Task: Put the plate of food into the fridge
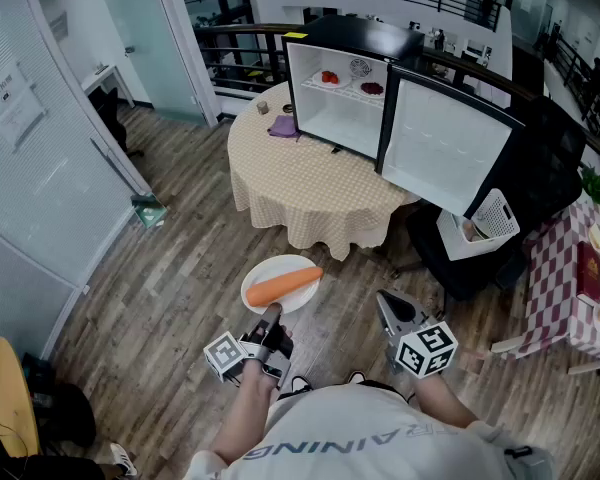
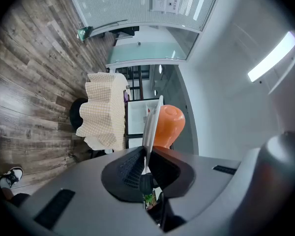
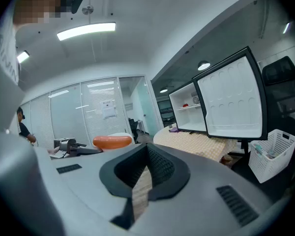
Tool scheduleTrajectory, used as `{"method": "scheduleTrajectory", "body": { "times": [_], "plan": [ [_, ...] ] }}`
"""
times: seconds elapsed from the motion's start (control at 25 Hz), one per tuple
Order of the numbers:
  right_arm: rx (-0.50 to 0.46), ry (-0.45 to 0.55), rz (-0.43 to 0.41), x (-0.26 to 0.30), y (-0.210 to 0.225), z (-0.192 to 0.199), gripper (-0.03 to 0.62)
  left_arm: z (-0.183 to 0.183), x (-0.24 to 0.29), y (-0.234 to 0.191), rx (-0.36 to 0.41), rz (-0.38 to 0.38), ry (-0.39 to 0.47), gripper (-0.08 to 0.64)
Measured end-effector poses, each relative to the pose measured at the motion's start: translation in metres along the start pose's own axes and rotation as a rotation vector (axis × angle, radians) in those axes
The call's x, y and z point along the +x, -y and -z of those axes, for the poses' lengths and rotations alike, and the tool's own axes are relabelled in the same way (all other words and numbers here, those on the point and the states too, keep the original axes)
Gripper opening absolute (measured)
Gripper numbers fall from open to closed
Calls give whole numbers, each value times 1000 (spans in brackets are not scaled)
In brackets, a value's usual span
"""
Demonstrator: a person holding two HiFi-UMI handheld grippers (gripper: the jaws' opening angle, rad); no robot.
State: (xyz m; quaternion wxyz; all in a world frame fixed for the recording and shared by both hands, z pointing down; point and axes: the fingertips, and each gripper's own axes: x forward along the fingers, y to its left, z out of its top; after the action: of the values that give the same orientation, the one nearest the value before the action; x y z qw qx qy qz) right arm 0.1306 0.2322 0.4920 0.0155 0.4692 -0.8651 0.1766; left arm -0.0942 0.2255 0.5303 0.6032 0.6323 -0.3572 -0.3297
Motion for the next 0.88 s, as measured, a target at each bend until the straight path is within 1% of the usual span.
{"method": "scheduleTrajectory", "body": {
  "times": [0.32,0.52,0.76,0.88],
  "plan": [
    [-1,-8,-6,-4,-8,6,21,5,-9,-4,8,-18,-14,29],
    [-6,-6,-11,-3,-13,5,21,3,-11,-3,-3,-12,-11,28],
    [28,28,-9,0,-16,4,22,-3,-17,-5,-5,-16,-15,29],
    [36,20,4,9,-21,6,23,-11,-21,-5,-9,-20,-21,28]
  ]
}}
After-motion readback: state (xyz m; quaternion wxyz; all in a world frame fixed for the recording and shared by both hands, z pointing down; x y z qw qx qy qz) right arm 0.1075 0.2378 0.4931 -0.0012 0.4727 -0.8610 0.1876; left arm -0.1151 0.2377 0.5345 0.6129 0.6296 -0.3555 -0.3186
